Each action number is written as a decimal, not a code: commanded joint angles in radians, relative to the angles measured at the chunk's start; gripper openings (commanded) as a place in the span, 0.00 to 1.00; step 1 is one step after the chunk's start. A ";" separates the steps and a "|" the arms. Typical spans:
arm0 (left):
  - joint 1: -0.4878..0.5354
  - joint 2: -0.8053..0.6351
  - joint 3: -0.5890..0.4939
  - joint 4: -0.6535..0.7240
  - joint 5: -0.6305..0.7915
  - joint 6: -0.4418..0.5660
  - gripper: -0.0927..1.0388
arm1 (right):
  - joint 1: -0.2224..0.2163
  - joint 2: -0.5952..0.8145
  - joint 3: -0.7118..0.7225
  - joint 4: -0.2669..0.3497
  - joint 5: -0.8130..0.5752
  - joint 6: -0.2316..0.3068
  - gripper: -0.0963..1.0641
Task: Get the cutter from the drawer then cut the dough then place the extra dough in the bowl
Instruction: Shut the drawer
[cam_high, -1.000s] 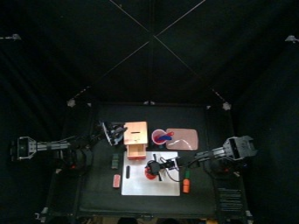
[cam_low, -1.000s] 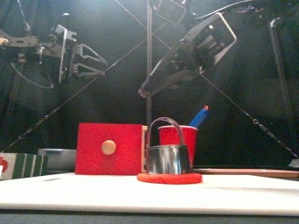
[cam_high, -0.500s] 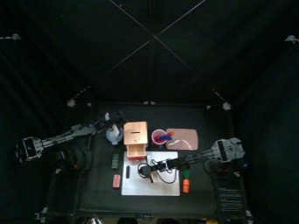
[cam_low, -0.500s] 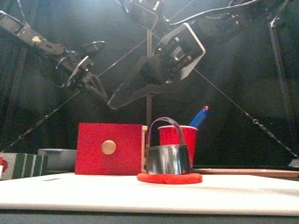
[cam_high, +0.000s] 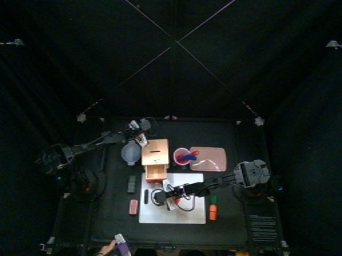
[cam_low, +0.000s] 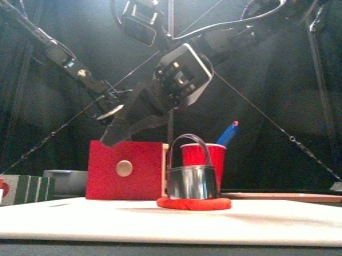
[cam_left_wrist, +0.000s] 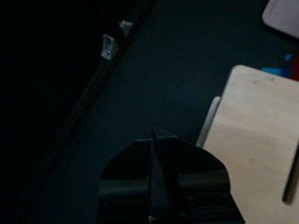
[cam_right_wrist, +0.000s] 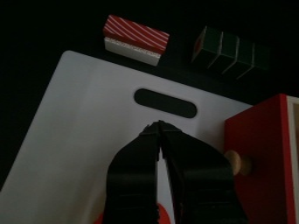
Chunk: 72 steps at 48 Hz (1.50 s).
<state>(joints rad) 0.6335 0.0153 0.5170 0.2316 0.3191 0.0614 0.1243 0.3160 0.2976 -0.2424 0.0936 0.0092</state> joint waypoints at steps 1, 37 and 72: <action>0.000 0.034 -0.069 -0.032 0.028 0.054 0.51 | -0.005 -0.014 -0.044 -0.014 0.061 0.000 0.31; -0.023 0.101 -0.094 -0.316 0.028 0.373 0.51 | -0.196 0.132 -0.281 -0.144 0.166 0.000 0.31; -0.020 0.109 -0.098 -0.268 -0.069 0.374 0.51 | -0.273 0.206 -0.383 -0.199 0.155 -0.002 0.31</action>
<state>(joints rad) 0.6151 0.1319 0.4449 -0.0399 0.2592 0.4372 -0.1258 0.5476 -0.0614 -0.4433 0.2546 0.0092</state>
